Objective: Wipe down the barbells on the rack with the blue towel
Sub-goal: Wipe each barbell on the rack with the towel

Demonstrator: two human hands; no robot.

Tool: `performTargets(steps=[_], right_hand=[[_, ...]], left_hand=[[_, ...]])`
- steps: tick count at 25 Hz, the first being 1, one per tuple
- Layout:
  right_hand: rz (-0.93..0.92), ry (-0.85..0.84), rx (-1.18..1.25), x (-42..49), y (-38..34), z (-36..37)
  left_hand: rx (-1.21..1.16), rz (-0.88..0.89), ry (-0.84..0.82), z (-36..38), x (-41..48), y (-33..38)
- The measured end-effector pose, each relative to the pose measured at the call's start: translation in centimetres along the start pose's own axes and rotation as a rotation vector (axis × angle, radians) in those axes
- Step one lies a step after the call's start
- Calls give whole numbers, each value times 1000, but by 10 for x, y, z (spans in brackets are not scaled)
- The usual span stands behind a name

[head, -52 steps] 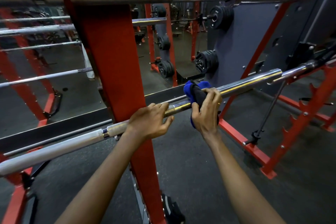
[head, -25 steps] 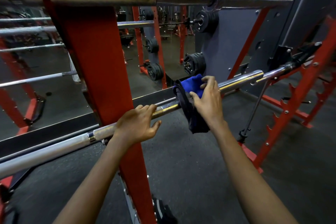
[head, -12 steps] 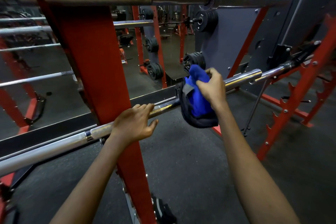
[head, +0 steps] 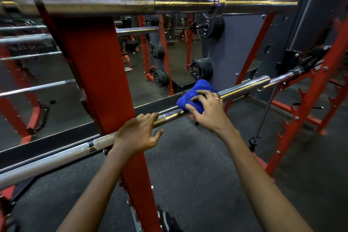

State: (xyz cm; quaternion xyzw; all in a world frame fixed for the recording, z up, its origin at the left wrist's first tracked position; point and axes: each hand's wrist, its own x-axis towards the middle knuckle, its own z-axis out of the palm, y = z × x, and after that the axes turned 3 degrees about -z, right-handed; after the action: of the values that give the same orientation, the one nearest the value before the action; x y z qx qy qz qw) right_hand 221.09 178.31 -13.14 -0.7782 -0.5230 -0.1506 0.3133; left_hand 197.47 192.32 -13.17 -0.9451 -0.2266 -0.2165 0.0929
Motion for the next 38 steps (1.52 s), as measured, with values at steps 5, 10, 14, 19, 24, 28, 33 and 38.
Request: performTargets(steps=[5,10,14,19,24,28,33,38], right_hand=[[-24,66,64,4,36,8],[89,245,274,15,30,18],[271,417,369,21,57,16],[120,365,84,27,56,31],[203,444,45,54,108,20],[196,412,82,40,87,32],[120,544,85,60,117,24],[216,581,93,34,84,52]], left_hand=[[-80,-108,-183,-6,8,4],[-255,-104,-421,-18,44,34],[-101,10,-313,0,67,51],[-100,-47,-320,9,75,56],[-171,-2,-363,25,103,62],[-178,10,-289,36,102,63],[-174,22,-263,39,107,63],[-132,28,-187,42,101,66]])
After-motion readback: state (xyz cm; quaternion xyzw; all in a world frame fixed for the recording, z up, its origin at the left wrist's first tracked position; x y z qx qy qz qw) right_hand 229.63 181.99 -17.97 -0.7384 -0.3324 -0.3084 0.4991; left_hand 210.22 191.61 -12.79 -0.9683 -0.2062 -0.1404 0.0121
